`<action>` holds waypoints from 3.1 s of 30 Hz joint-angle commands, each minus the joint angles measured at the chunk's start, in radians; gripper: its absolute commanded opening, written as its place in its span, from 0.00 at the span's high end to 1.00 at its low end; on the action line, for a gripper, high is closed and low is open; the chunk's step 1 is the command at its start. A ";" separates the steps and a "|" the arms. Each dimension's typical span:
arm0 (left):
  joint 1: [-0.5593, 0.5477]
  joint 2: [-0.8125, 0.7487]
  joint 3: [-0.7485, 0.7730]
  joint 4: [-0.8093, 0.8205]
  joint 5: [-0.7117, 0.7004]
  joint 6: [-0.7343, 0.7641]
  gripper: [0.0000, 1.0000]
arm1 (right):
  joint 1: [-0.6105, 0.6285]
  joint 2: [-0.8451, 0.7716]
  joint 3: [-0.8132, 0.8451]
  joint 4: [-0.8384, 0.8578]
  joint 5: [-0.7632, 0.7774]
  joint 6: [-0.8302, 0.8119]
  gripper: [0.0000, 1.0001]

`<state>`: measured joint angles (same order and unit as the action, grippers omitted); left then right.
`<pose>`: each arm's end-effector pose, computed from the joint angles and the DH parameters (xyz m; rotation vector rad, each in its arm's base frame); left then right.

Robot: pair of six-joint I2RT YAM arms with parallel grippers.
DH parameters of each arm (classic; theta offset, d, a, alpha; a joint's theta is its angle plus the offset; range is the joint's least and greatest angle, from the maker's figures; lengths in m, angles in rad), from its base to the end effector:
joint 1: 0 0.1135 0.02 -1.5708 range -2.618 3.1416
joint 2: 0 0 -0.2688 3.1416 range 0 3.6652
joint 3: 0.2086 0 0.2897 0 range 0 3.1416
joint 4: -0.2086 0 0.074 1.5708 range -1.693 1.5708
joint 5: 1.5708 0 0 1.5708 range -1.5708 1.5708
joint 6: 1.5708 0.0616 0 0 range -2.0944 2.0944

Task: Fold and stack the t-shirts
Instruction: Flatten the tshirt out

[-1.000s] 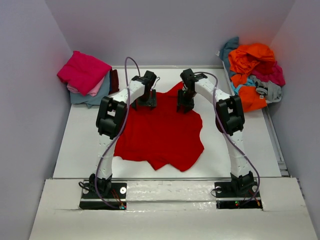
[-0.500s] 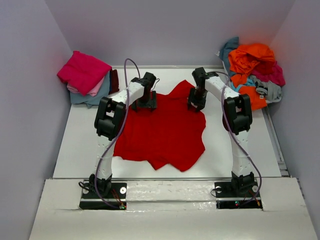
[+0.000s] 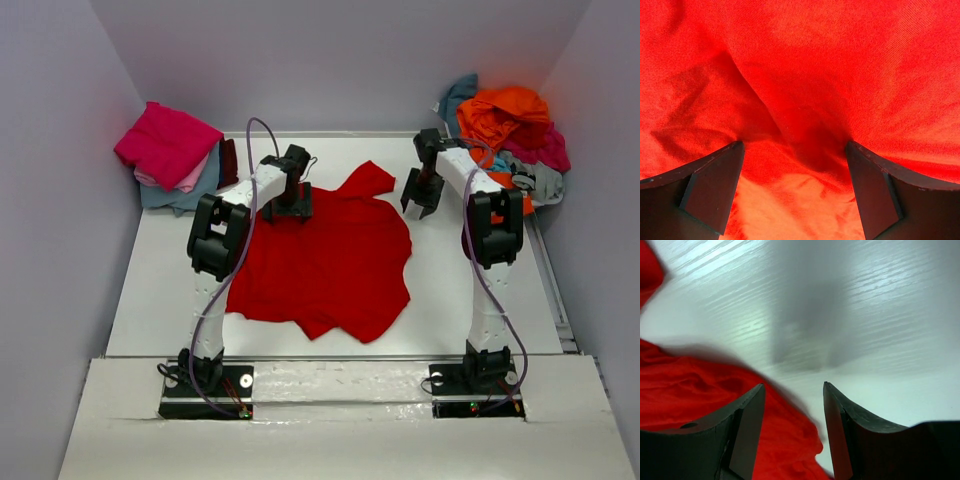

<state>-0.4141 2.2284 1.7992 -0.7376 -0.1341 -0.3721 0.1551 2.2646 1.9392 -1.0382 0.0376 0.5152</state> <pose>0.4794 -0.2017 0.1387 0.0197 2.7179 -0.0446 0.5018 0.0761 0.1537 0.5309 2.8848 0.0482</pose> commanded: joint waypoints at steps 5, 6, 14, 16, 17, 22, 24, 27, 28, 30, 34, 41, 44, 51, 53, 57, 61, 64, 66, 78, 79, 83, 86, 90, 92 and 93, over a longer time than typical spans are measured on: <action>0.011 -0.027 -0.011 -0.049 -0.012 0.024 0.05 | 0.012 -0.086 0.086 0.027 -0.139 -0.046 0.46; 0.011 -0.026 -0.008 -0.051 -0.010 0.022 0.05 | 0.012 -0.091 0.096 0.044 -0.175 -0.050 0.47; 0.011 -0.012 0.017 -0.055 -0.001 0.022 0.05 | 0.041 0.004 0.184 0.040 -0.258 -0.080 0.54; 0.011 -0.010 0.020 -0.057 -0.002 0.022 0.05 | 0.053 0.021 0.194 0.046 -0.269 -0.086 0.57; 0.011 -0.009 0.022 -0.057 -0.001 0.021 0.05 | 0.069 0.039 0.211 0.046 -0.275 -0.086 0.58; 0.011 -0.003 0.035 -0.062 0.007 0.016 0.06 | 0.115 0.099 0.260 0.027 -0.301 -0.090 0.58; 0.011 0.002 0.045 -0.068 0.004 0.016 0.06 | 0.126 0.108 0.259 0.024 -0.294 -0.090 0.59; 0.011 0.005 0.060 -0.075 0.002 0.018 0.06 | 0.126 0.107 0.221 0.035 -0.292 -0.083 0.59; 0.011 0.010 0.069 -0.078 0.001 0.018 0.06 | 0.126 0.101 0.202 0.043 -0.291 -0.080 0.59; 0.011 0.014 0.074 -0.080 0.002 0.019 0.06 | 0.126 0.099 0.195 0.041 -0.286 -0.080 0.60; 0.011 0.025 0.092 -0.088 0.005 0.021 0.06 | 0.126 0.108 0.182 0.024 -0.272 -0.083 0.61; 0.011 0.007 0.123 -0.097 0.011 0.025 0.06 | 0.126 0.121 0.126 0.012 -0.258 -0.078 0.61; 0.011 -0.019 0.147 -0.105 0.002 0.027 0.06 | 0.126 0.115 0.096 0.015 -0.252 -0.070 0.61; 0.011 -0.075 0.210 -0.124 -0.050 0.027 0.06 | 0.126 0.119 0.095 -0.014 -0.186 -0.060 0.61; 0.011 -0.073 0.233 -0.143 -0.059 0.027 0.06 | 0.126 0.110 0.098 -0.022 -0.163 -0.053 0.60; 0.011 -0.087 0.229 -0.154 -0.070 0.029 0.06 | 0.126 0.090 0.086 -0.034 -0.119 -0.038 0.57; 0.011 -0.090 0.223 -0.152 -0.067 0.030 0.06 | 0.107 0.049 0.037 -0.022 -0.094 -0.004 0.56; 0.011 -0.092 0.220 -0.152 -0.065 0.032 0.06 | 0.083 0.007 -0.006 -0.008 -0.070 0.019 0.55; 0.011 -0.089 0.216 -0.152 -0.062 0.032 0.06 | 0.071 -0.008 -0.019 -0.006 -0.056 0.026 0.54; 0.011 -0.070 0.181 -0.140 -0.038 0.038 0.06 | -0.005 -0.039 -0.011 -0.032 0.011 0.037 0.54; 0.011 -0.069 0.180 -0.138 -0.036 0.036 0.06 | -0.005 -0.039 -0.008 -0.034 0.015 0.037 0.54; 0.011 -0.052 0.175 -0.138 -0.021 0.035 0.05 | -0.025 -0.039 0.009 -0.040 0.013 0.028 0.54; 0.011 -0.058 0.148 -0.120 -0.032 0.029 0.05 | -0.025 -0.034 0.029 -0.049 -0.016 0.011 0.54; 0.020 -0.081 0.109 -0.095 -0.038 0.016 0.05 | -0.025 -0.051 0.040 -0.036 -0.065 -0.001 0.54; 0.029 -0.095 0.088 -0.077 -0.030 0.013 0.05 | -0.025 -0.057 0.044 -0.033 -0.059 -0.006 0.54; 0.041 -0.092 0.077 -0.068 -0.015 0.013 0.05 | -0.025 -0.057 0.052 -0.034 -0.051 -0.007 0.54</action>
<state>-0.4019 2.2032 1.9133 -0.8349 -0.1646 -0.3504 0.1368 2.2807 1.9385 -1.0664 -0.0055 0.5278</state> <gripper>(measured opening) 0.949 0.459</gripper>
